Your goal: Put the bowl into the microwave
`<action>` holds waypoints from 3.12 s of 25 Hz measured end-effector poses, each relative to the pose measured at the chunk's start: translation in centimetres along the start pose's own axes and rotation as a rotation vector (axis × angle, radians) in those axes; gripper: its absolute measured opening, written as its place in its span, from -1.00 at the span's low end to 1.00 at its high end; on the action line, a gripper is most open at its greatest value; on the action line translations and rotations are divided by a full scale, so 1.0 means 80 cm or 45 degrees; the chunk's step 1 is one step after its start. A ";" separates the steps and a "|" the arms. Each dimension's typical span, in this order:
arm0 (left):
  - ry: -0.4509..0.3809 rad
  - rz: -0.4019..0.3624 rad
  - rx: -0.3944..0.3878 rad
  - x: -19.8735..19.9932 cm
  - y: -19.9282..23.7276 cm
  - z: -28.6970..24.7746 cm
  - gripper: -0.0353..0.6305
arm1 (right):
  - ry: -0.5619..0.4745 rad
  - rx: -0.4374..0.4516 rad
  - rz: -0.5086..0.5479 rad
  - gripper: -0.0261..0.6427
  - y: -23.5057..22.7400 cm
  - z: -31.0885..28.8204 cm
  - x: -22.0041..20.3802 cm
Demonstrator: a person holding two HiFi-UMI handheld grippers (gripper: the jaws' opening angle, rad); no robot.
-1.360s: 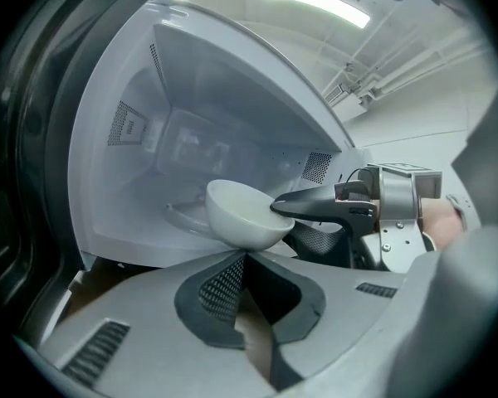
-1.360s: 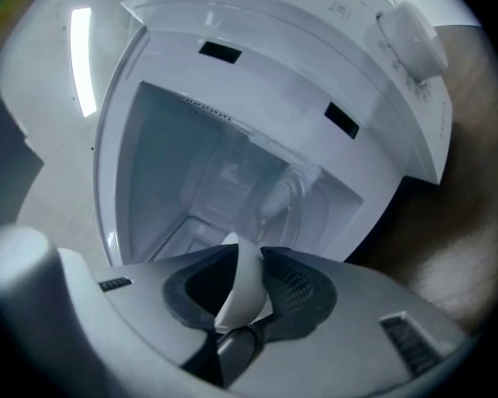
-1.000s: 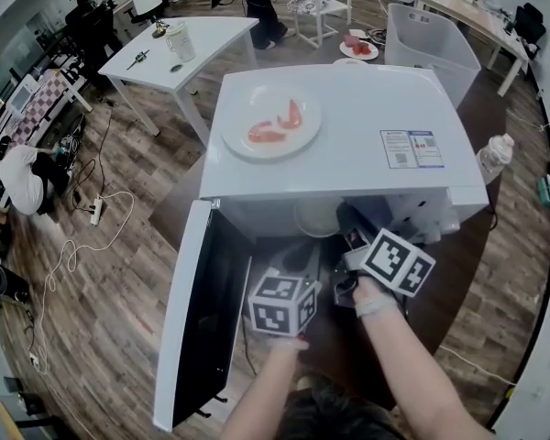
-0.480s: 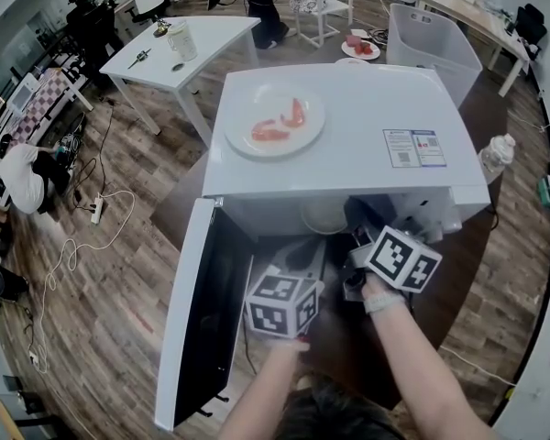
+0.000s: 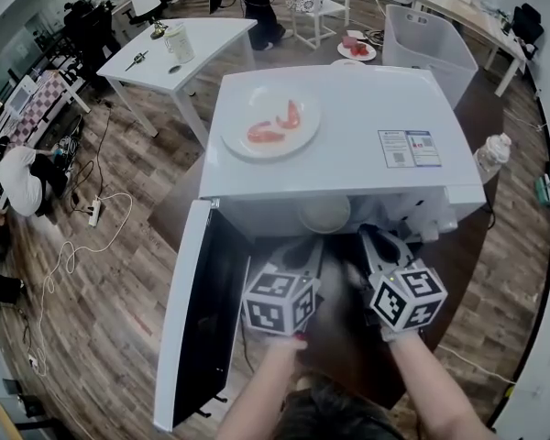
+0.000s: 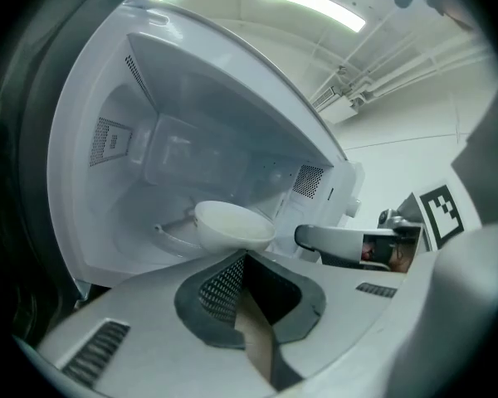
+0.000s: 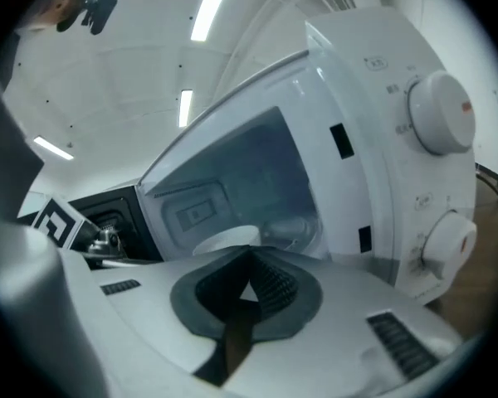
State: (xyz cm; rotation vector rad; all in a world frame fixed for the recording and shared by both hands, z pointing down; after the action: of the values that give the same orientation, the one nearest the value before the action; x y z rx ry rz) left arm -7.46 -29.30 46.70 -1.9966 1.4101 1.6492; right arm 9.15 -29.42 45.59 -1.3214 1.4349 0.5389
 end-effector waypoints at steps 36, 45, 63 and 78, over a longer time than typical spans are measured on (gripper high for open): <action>-0.010 0.004 0.051 0.013 0.025 -0.024 -0.89 | 0.114 0.097 0.111 -0.90 0.041 -0.061 -0.015; -0.006 0.020 0.044 0.020 0.031 -0.033 -0.89 | 0.118 0.088 0.102 -0.90 0.036 -0.073 -0.011; -0.015 0.045 0.056 0.030 0.038 -0.043 -0.89 | 0.122 0.074 0.086 -0.90 0.031 -0.089 -0.002; -0.040 0.096 0.051 0.025 0.036 -0.042 -0.89 | 0.144 0.095 0.120 -0.90 0.040 -0.088 -0.005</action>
State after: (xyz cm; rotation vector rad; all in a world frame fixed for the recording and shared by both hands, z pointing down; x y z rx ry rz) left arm -7.53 -34.07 47.38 -1.9100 1.5127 1.6614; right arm 3.44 -34.40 47.31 -1.2462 1.6016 0.4744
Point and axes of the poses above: the fingertips, and each gripper's own axes: z backward along the fingers, y to its left, x out of its top, the point moved 8 cm from there along z, backward along the fingers, and after that the axes turned 7 degrees about -x, right-handed, at the moved point
